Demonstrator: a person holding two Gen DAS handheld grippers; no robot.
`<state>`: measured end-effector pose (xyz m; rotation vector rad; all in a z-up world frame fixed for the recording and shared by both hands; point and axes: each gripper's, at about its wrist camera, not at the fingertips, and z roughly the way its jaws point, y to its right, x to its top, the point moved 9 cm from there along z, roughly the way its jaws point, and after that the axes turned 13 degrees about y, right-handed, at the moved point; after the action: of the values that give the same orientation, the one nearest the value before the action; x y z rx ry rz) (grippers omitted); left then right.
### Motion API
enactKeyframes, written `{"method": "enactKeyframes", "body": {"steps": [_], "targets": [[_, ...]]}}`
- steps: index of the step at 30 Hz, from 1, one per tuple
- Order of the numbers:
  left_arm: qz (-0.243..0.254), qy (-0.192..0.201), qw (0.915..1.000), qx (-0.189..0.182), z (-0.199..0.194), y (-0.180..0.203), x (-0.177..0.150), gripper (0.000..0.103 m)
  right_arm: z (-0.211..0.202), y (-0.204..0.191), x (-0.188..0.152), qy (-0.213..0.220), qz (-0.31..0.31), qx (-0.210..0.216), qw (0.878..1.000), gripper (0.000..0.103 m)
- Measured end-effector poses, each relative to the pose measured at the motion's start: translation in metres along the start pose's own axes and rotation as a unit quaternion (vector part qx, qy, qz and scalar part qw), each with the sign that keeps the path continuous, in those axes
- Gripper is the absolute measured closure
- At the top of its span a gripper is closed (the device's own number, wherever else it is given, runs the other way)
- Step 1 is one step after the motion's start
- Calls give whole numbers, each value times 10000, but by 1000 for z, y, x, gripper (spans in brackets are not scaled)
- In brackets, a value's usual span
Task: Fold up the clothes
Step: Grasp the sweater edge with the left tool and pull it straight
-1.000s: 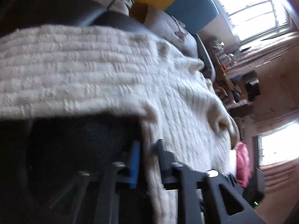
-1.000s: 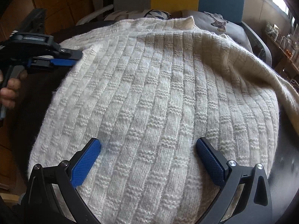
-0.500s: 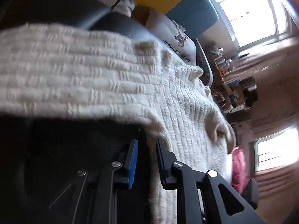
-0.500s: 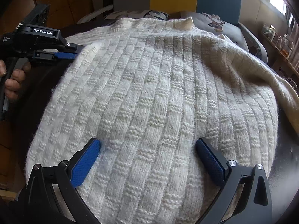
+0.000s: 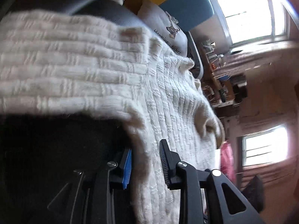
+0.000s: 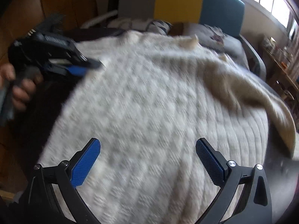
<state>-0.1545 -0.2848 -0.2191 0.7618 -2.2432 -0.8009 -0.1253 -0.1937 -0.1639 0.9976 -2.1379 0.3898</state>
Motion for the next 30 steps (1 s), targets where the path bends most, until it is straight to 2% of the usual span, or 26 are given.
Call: {"method": "enactKeyframes", "body": {"steps": [1,2,3,6,10,13,16,18,20,23,25,28,30], "targets": [[221,179,9993,259,-4,-2,3,96,6,-4,3,-38,-91,11,10000,0],[442,391,9972,464,-9,-4,7,97,11,-9,1,-134,-150,49,9998,0],[554,486,9960,511,-12,-5,8,97,15,-14,-4,-251,-197,95,9994,0],[900,540,9910,835,-14,-15,6,99,21,-26,-18,-447,-160,215,9986,0],[889,527,9921,705,-12,-16,12,97,21,-26,-24,-403,93,273,9988,0],[562,257,9975,352,-17,-14,10,90,21,-26,-21,-364,93,213,9991,0],[710,543,9957,234,-47,-16,16,90,20,-25,-22,-277,129,283,9991,0],[602,859,9925,629,-72,-45,33,90,19,-25,-21,-273,98,290,9992,0],[493,1173,9866,1022,-97,-75,50,89,18,-24,-15,-249,61,276,9993,0],[326,1637,9728,1605,-136,-119,74,89,17,-19,12,17,51,225,9997,0],[214,1942,9604,1989,-163,-149,90,89,26,-16,34,165,-10,182,9997,0],[46,2367,9374,2556,-204,-193,112,89,48,-12,64,223,-43,74,9997,0],[-50,2322,9278,2919,-214,-218,112,88,69,-6,83,210,61,10,9998,0]]}}
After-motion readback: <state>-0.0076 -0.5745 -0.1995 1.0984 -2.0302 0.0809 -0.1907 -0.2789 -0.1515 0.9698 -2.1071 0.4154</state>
